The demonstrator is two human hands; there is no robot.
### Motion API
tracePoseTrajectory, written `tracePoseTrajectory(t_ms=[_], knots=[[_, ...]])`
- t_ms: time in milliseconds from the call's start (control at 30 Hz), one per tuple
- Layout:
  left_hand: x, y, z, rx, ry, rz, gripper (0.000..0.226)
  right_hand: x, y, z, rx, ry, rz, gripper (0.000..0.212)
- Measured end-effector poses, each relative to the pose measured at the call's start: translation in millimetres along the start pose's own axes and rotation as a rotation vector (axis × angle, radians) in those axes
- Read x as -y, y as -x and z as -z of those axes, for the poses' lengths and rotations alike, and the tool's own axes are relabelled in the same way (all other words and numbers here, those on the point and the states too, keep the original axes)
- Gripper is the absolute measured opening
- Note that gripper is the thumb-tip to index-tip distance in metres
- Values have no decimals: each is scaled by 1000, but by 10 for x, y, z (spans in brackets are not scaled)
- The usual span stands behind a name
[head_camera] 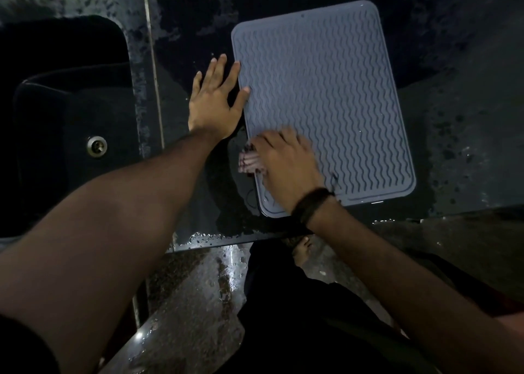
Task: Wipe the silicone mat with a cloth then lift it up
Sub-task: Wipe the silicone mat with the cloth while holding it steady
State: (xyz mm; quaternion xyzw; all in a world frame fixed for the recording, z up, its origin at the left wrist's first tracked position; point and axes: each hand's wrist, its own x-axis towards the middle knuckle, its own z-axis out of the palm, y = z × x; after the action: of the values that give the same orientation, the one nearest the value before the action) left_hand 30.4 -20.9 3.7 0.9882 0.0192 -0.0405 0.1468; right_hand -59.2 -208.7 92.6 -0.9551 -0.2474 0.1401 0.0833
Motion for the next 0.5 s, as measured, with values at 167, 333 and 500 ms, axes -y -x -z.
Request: tracePoseTrajectory(t_ms=[167,333,500], knots=[[-6,3,-6,7,-3,-4,65,127,-47,-212,67,140,18,47],[-17,10,18,18,-8,2,64,101,633,-281,184,88,39,53],[-17,13,18,12,-6,-1,63,8,866,-138,287,-9,62,51]])
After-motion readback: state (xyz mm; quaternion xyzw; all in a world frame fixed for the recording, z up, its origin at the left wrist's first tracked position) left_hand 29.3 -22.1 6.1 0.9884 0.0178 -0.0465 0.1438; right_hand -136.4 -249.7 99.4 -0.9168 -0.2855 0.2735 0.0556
